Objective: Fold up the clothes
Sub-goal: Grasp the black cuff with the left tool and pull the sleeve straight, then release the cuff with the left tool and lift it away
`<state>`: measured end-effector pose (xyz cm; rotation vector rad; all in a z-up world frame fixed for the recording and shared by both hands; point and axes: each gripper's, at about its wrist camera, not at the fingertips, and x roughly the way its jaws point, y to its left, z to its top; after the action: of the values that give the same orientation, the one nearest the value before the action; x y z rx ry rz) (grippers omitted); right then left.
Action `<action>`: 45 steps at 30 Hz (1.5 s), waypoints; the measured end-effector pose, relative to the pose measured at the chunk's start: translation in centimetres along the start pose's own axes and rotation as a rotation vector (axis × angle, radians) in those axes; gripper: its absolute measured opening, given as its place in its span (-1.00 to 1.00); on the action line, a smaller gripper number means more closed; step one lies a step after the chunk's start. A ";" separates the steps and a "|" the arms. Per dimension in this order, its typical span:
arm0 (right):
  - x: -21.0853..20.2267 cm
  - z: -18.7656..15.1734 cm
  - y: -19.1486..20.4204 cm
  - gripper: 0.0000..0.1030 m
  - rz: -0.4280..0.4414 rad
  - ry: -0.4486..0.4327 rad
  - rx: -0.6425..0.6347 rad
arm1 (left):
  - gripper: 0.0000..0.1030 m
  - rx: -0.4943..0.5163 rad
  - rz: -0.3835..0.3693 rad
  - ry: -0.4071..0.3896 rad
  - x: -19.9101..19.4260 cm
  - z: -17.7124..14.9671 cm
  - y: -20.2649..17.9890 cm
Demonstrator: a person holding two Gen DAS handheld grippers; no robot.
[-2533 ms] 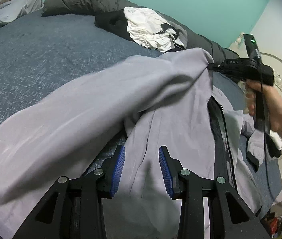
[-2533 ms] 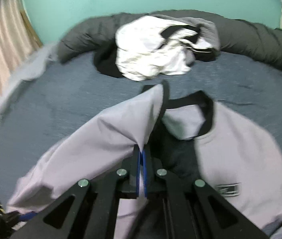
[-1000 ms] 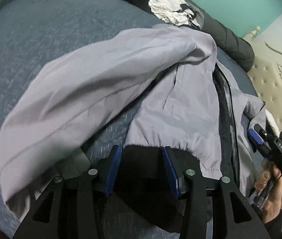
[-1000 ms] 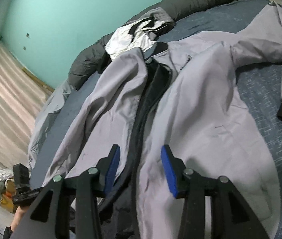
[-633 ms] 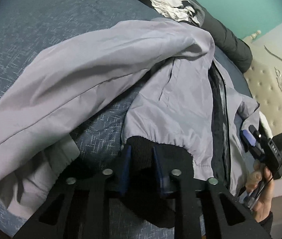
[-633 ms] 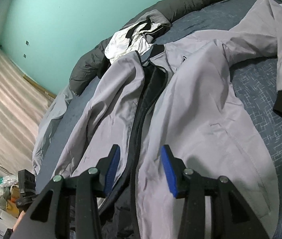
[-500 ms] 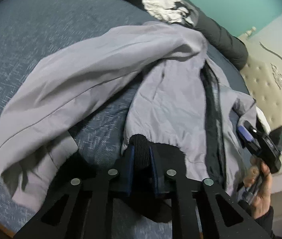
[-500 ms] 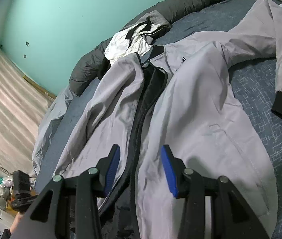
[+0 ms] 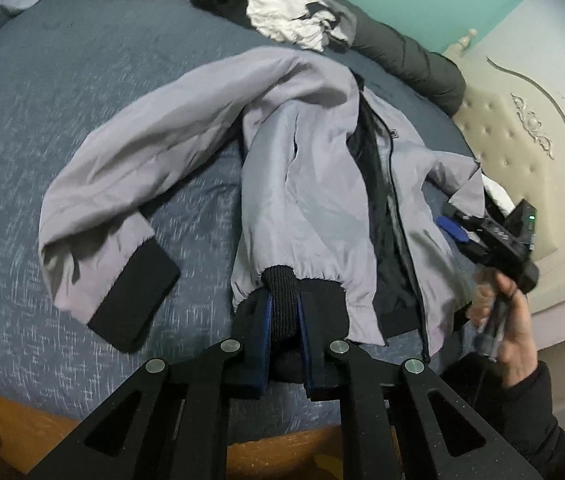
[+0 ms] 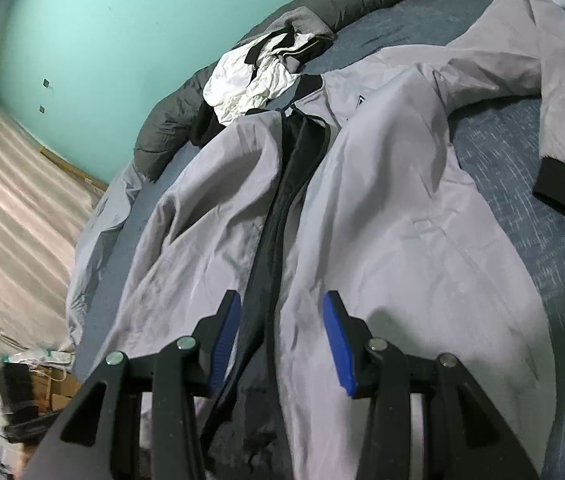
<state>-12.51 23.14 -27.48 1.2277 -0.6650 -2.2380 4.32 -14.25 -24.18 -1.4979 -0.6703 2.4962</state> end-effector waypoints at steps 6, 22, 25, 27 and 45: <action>-3.6 1.0 -0.9 0.07 -0.147 0.100 -0.108 | -0.75 0.009 -0.027 -0.025 -1.1 -0.5 0.1; -7.7 -2.3 -7.4 0.07 -0.283 0.326 -0.079 | -0.75 0.048 -0.047 -0.043 -1.6 -0.2 0.2; -6.5 -3.7 -8.0 0.07 -0.261 0.368 -0.058 | -0.75 0.045 -0.046 -0.043 -1.6 -0.1 0.1; -6.1 -4.2 -8.2 0.05 -0.232 0.366 -0.035 | -0.75 0.049 -0.042 -0.041 -1.6 -0.1 -0.1; -13.7 -2.5 -4.3 -0.78 -0.223 0.278 -0.114 | -0.75 0.111 -0.114 -0.049 -4.7 -0.7 -3.6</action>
<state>-4.74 34.63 -22.89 1.5809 -0.3020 -2.1833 6.89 -12.51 -19.07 -1.3273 -0.5963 2.4480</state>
